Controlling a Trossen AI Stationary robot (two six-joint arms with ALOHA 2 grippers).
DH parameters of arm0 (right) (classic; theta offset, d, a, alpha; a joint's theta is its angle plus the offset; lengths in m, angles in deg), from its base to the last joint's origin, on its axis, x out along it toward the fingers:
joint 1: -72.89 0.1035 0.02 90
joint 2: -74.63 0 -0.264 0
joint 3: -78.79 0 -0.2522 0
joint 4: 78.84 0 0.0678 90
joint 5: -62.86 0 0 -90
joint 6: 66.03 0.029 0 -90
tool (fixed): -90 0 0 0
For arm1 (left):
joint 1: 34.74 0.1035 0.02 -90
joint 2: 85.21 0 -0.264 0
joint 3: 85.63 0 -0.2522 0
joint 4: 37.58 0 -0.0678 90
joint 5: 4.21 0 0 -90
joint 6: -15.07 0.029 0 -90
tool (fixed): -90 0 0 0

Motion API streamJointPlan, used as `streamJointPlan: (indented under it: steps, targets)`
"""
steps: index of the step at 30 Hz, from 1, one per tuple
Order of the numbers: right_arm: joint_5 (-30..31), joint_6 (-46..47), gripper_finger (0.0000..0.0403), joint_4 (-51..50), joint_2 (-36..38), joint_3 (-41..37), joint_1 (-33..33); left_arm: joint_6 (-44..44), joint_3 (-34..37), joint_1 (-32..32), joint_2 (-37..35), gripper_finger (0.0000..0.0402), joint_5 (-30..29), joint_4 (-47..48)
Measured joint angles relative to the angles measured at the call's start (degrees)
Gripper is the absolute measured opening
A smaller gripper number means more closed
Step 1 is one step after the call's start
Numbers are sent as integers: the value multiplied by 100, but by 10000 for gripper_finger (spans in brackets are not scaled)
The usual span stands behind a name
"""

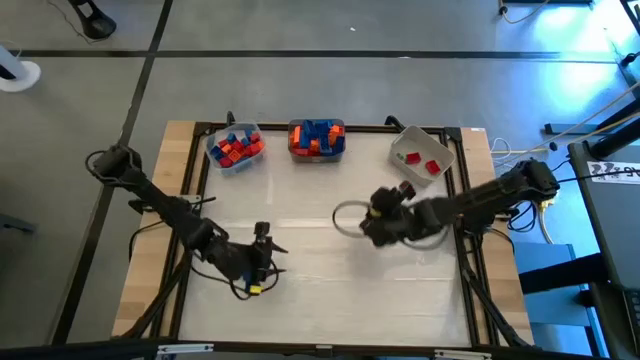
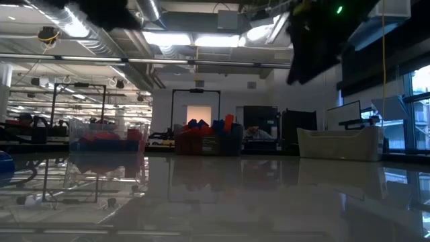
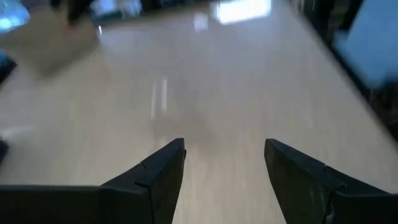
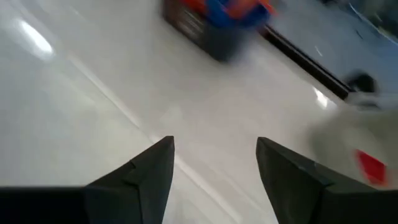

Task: Sort blocks by size

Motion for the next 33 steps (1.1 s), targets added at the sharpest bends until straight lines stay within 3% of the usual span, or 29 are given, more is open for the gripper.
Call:
streamJointPlan:
  steps: [5,11,16,26,33]
  targets:
    - [585,0,227,1082,-185,-172,927,-1194,-632,-253,386,210,61,1920]
    - [990,13,227,2197,-554,-532,1592,-2498,-670,-526,491,210,763,2805]
    - [1006,14,227,2658,-924,-678,1744,-3335,-648,-733,566,210,856,3398]
    - [873,13,227,2909,-1537,-679,1648,-3805,-646,-1001,1132,210,1017,3720]
    - [827,13,227,2972,-1611,-677,1648,-3853,-222,-1001,1450,210,1407,3048]
